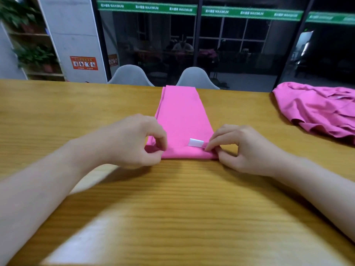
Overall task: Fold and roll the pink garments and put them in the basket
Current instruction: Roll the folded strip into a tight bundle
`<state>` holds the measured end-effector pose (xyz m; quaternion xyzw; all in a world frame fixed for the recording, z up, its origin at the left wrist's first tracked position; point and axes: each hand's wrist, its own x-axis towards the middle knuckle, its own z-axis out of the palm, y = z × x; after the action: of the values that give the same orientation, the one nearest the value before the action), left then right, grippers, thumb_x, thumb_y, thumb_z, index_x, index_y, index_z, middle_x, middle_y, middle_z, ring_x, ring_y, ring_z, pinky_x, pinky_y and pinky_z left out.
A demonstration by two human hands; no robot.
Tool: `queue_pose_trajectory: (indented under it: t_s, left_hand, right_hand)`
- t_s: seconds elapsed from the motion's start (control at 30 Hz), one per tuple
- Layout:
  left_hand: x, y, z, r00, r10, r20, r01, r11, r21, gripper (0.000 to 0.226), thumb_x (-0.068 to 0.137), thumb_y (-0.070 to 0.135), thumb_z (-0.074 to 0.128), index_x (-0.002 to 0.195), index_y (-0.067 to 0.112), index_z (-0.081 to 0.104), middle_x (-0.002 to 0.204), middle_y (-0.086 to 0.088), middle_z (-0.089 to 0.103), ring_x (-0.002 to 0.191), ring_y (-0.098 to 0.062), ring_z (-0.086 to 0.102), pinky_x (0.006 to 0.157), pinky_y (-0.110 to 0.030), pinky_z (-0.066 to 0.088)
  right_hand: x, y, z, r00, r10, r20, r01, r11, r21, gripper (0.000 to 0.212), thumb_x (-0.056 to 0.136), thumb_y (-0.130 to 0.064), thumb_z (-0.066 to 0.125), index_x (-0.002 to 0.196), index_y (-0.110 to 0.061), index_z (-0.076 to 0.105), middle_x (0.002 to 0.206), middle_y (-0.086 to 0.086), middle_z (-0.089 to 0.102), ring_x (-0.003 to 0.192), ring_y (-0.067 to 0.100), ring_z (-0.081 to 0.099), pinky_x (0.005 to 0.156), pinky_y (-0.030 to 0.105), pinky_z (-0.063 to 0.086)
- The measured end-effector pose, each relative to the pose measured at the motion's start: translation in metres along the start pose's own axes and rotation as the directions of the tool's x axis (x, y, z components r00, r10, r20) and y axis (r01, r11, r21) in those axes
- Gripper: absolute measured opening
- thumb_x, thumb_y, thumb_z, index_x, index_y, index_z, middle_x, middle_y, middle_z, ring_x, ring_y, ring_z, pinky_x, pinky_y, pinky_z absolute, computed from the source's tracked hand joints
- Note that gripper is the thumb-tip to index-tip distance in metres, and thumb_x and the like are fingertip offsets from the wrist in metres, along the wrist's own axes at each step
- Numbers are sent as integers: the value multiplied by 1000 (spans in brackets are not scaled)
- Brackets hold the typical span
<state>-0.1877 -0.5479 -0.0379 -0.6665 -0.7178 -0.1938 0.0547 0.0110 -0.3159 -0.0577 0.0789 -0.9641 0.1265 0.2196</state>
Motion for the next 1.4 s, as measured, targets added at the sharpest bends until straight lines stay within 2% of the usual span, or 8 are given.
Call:
queue_pose_trajectory:
  t_s: [0.13, 0.37, 0.53, 0.77, 1.0, 1.17, 1.3, 1.4]
  left_hand:
    - [2, 3, 6, 999, -35, -10, 35, 999, 2, 21, 76, 44, 81, 87, 30, 69, 85, 19, 64, 91, -4, 59, 80, -20, 45]
    - [11, 1, 21, 986, -165, -23, 160, 975, -156, 13, 95, 24, 65, 84, 19, 70, 82, 7, 68, 81, -10, 57, 74, -26, 45]
    - [21, -9, 31, 966, -259, -16, 250, 945, -211, 39, 105, 27, 52, 74, 4, 51, 66, -4, 47, 64, -15, 40, 66, -35, 35]
    - [27, -18, 36, 931, -358, -76, 307, 876, -373, 17, 95, 35, 68, 86, 23, 60, 62, 6, 55, 59, -6, 45, 66, -31, 40]
    - [25, -15, 35, 928, -279, -246, 226, 949, -222, 15, 87, 28, 78, 82, 29, 64, 74, 12, 62, 75, -7, 50, 70, -24, 42]
    - [21, -12, 24, 963, -148, -227, 149, 989, -15, 10, 87, 35, 77, 79, 31, 72, 76, 21, 62, 88, -4, 50, 82, -27, 38]
    - [17, -20, 27, 960, -235, -155, 230, 972, -47, 21, 82, 57, 73, 85, 36, 69, 86, 16, 56, 90, -4, 50, 83, -24, 42]
    - [22, -22, 38, 955, -238, -176, 224, 970, -93, 18, 91, 47, 69, 82, 31, 68, 85, 16, 58, 88, -4, 50, 79, -27, 41]
  right_hand:
    - [-1, -2, -2, 999, 32, 29, -32, 999, -4, 22, 87, -34, 79, 105, -22, 79, 102, -14, 71, 100, 8, 64, 87, 32, 52]
    - [4, 5, 5, 985, 171, -15, -170, 984, 49, 10, 96, -27, 68, 100, -26, 77, 91, -19, 70, 92, 5, 62, 77, 11, 41]
    - [10, 8, 14, 959, 275, -69, -267, 958, 103, 6, 100, -28, 62, 103, -30, 68, 86, -16, 69, 88, 1, 61, 73, 13, 41]
    - [13, 7, 16, 983, 140, -121, -150, 986, -75, 11, 96, -13, 65, 94, -24, 65, 98, -15, 57, 98, 10, 53, 88, 31, 45]
    - [10, 10, 11, 988, 151, -34, -155, 976, -150, 31, 89, -52, 68, 103, -25, 73, 103, -15, 61, 100, 11, 55, 92, 38, 48]
    - [14, 13, 22, 980, 179, -91, -188, 977, -103, 22, 97, -41, 64, 100, -24, 77, 100, -13, 57, 99, 7, 50, 88, 22, 40]
    - [27, 18, 30, 952, 295, -78, -297, 955, -7, 27, 103, -29, 57, 88, -11, 72, 83, -10, 55, 86, 14, 50, 79, 30, 38]
    - [36, 20, 27, 923, 384, -25, -383, 922, 54, 41, 105, -29, 52, 74, -4, 58, 71, 3, 56, 72, 25, 49, 71, 42, 38]
